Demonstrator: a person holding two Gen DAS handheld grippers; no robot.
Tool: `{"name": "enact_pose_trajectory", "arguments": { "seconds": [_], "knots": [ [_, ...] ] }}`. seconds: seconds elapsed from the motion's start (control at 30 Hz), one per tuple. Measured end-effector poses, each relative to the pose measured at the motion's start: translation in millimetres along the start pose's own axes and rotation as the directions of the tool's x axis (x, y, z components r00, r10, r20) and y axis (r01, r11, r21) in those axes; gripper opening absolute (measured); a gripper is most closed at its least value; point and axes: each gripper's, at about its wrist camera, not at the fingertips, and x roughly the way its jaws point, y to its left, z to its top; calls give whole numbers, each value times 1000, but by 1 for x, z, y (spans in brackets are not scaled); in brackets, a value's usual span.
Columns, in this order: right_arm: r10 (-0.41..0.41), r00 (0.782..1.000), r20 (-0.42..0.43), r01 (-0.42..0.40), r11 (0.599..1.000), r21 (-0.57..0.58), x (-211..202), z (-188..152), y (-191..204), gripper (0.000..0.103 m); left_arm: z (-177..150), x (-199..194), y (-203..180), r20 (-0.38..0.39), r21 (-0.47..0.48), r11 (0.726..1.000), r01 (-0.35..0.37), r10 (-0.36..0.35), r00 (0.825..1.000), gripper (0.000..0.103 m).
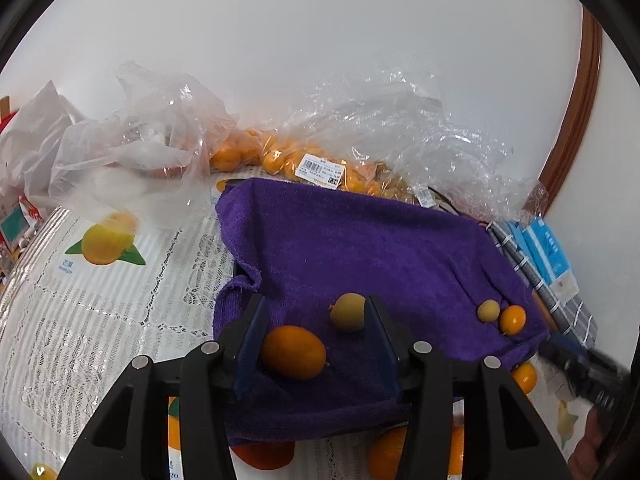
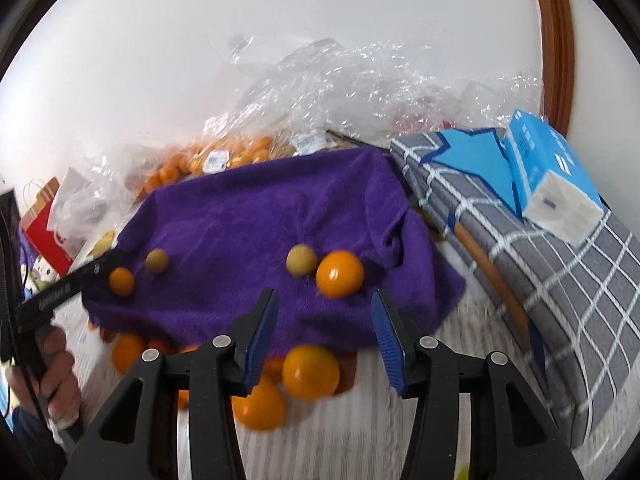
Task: Organize fruits
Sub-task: 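Open the right tool to drop its orange on the towel while the left tool releases its orange, then close the right tool on another orange while the left tool grasps a large orange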
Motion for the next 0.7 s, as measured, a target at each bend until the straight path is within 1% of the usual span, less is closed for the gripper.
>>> {"name": "enact_pose_trajectory", "arguments": {
  "seconds": [0.07,0.2,0.37,0.53,0.63,0.7],
  "knots": [
    [-16,1000,-12,16,1000,-10,-1,-10,3,48,0,-4,0,18,-4,1000,2,-2,1000,48],
    [-21,999,-48,22,999,25,8,-22,0,46,0,-8,-1,45,9,1000,-19,19,999,48],
    [24,998,-55,-19,996,87,16,-21,-7,46,1,-10,-1,50,5,1000,-8,7,999,48],
    [73,994,-83,-65,993,100,26,-21,-3,46,0,-14,-5,62,17,1000,0,-1,998,48],
    [101,992,-73,-95,992,86,25,-21,3,33,-1,-16,-6,69,22,1000,-1,0,998,48],
    [80,995,-68,-74,994,79,22,-23,4,33,-3,-17,-7,74,27,1000,-1,-1,997,48]
  ]
}}
